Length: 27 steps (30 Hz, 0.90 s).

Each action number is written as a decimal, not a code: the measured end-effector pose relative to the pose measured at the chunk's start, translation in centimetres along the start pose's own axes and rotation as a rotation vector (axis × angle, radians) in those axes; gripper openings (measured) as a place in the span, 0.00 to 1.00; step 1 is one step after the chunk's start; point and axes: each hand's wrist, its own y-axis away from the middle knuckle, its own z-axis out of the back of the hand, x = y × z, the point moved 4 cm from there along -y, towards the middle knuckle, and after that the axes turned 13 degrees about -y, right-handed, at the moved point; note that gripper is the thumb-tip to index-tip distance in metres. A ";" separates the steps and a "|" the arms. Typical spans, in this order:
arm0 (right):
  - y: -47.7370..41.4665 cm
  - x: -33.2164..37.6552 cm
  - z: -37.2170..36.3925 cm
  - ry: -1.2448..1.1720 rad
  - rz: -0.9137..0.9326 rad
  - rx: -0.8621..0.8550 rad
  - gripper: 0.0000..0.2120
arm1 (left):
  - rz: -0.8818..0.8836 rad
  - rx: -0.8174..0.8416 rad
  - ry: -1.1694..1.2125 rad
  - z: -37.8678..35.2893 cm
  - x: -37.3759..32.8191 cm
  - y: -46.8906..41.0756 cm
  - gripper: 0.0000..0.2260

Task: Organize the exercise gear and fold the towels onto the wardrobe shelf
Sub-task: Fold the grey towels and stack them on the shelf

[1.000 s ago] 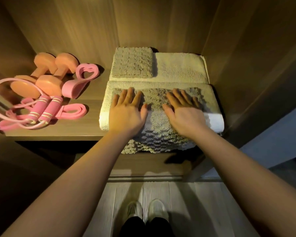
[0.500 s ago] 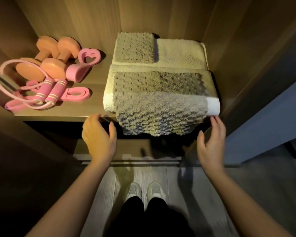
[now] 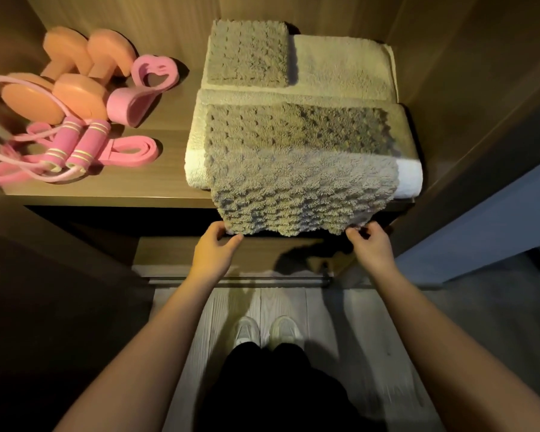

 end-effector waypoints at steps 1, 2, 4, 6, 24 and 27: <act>0.3 -0.5 0.1 -0.001 0.015 -0.006 0.12 | 0.007 -0.021 0.012 -0.1 0.3 0.2 0.05; 0.8 -1.0 0.3 -0.024 0.019 -0.009 0.14 | 0.016 -0.044 0.024 -0.1 0.7 0.6 0.10; 2.0 -2.1 0.8 -0.124 0.000 -0.031 0.14 | 0.041 -0.076 0.112 -0.1 1.6 1.7 0.14; 3.3 -2.8 1.4 -0.243 -0.023 -0.052 0.12 | 0.065 -0.072 0.225 0.2 1.9 3.2 0.10; 12.7 5.2 8.2 -0.566 0.279 0.066 0.19 | -0.225 -0.115 0.562 7.7 -2.5 13.3 0.11; 11.8 6.8 8.7 -0.517 0.217 0.135 0.23 | -0.314 -0.056 0.475 9.0 -3.9 12.5 0.15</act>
